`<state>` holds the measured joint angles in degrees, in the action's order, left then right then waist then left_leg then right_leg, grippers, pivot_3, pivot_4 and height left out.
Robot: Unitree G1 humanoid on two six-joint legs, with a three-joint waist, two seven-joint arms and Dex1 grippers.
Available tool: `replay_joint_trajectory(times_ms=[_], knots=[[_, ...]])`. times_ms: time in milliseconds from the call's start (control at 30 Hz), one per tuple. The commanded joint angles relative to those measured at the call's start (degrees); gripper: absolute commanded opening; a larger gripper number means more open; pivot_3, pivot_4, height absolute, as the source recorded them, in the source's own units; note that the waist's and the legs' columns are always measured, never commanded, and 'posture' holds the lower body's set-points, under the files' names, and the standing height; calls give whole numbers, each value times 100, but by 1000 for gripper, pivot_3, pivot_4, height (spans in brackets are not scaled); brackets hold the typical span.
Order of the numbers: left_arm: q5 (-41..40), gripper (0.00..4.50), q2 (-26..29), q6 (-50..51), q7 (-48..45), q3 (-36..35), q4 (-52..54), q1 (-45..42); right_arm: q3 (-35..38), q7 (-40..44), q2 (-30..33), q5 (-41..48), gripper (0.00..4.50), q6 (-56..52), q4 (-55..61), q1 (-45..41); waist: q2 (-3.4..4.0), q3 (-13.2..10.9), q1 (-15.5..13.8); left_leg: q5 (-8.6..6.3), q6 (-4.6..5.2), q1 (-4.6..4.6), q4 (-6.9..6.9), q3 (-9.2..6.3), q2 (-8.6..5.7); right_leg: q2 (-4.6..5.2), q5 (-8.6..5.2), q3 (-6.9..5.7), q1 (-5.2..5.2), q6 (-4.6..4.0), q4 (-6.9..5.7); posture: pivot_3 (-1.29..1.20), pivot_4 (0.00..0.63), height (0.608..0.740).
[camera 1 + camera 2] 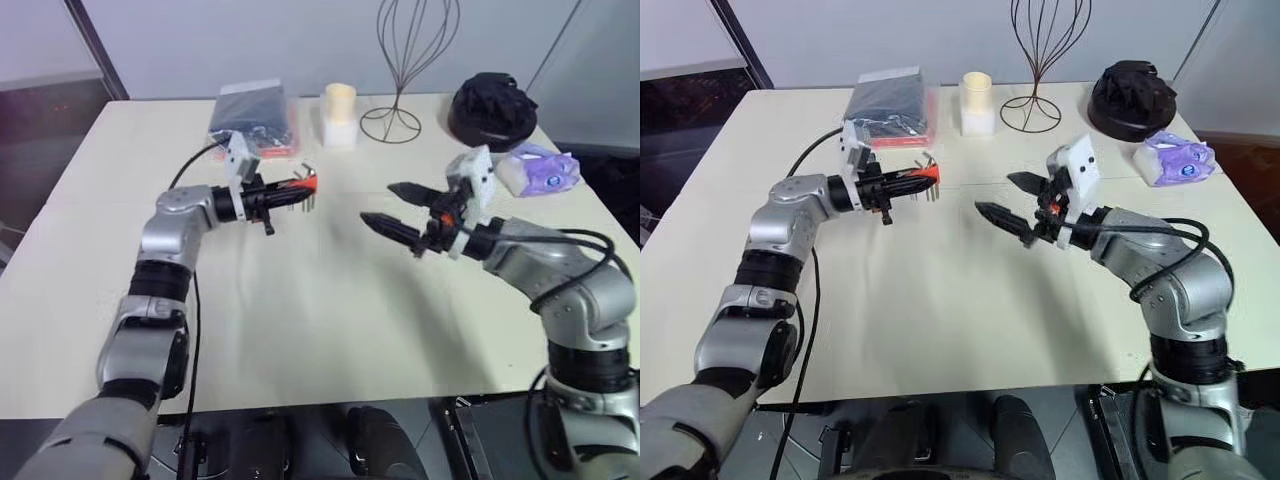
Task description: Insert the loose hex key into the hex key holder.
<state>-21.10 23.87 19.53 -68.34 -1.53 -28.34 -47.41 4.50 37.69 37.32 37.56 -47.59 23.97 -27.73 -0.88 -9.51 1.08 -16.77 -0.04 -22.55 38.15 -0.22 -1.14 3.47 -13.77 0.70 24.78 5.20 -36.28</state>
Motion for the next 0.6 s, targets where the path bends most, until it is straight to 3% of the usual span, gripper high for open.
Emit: replay_joint_trajectory(times_ms=[33, 167, 367, 400, 600], knots=[[-416, 0, 235, 1043, 189, -258, 498, 378, -107, 133, 62, -139, 4323, 266, 218, 16, 0, 0, -3, 0, 0, 0, 0, 0, 0, -1, 0, 0, 0, 0, 0, 0, 150, 740], [-702, 0, 500, 2230, 385, -324, 660, 840, -222, 114, -50, -265, 4323, 409, 137, 37, -1, -1, -27, 0, 0, 1, 8, -1, 0, 1, 0, 1, -2, 0, -6, 0, 150, 740], [-448, 0, 589, 2280, 627, -209, 209, 981, -342, 110, -195, -387, 4323, 545, 0, -4, -3, -1, -82, 1, -1, 2, 12, -7, -6, 10, 0, -2, -12, 0, -2, 0, 150, 740], [-412, 967, 594, 2252, 637, -179, 145, 969, -348, 111, -211, -403, 4357, 560, -22, -14, -3, -1, -80, 1, -1, 2, 12, -7, -7, 11, 0, -2, -12, 0, -1, 0, 150, 740], [-156, 3844, 623, 2020, 774, -127, -273, 739, -344, 126, -241, -454, 4357, 600, -84, -25, -3, -1, -59, 1, -1, 3, 11, -7, -5, 14, 0, -1, -12, 0, -1, 0, 150, 740]])
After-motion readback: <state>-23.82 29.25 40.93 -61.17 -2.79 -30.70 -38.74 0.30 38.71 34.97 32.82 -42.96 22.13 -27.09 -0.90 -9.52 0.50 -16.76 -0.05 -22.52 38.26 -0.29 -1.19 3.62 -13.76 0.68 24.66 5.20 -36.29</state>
